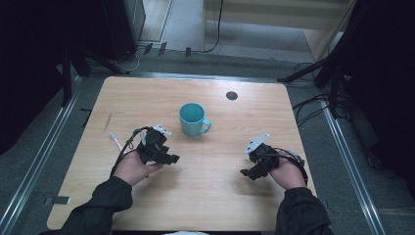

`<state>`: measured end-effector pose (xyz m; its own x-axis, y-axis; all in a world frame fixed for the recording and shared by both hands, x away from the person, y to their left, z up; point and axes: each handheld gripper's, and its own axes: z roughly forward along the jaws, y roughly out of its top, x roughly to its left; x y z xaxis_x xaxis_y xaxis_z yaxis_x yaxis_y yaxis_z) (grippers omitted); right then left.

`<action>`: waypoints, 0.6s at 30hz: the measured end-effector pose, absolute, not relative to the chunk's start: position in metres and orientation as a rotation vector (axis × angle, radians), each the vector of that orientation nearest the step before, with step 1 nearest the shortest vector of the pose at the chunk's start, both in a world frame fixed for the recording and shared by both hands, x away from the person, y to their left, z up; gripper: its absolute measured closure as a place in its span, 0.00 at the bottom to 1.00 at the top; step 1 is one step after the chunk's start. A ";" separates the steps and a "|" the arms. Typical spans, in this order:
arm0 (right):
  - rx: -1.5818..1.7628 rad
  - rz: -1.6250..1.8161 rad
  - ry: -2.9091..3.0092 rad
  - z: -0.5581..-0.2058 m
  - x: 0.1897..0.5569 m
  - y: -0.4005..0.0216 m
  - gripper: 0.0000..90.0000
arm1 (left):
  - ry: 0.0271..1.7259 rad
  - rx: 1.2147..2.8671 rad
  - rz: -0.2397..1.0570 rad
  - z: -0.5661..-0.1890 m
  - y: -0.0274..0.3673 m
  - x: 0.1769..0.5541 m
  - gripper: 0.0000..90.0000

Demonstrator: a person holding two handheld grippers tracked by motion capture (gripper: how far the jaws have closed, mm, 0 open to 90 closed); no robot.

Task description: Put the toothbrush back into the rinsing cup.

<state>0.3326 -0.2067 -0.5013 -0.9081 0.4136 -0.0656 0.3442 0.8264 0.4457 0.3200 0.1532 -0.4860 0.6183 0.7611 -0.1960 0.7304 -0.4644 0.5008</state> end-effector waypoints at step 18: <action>0.575 0.680 2.850 -0.499 0.337 -0.199 0.25 | 1.260 2.237 0.124 -0.478 0.176 0.318 0.57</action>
<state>0.3372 -0.1994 -0.4993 -0.9142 0.4006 -0.0609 0.3299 0.8232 0.4621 0.3177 0.1760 -0.4781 0.5534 0.8115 -0.1877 0.7592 -0.3986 0.5146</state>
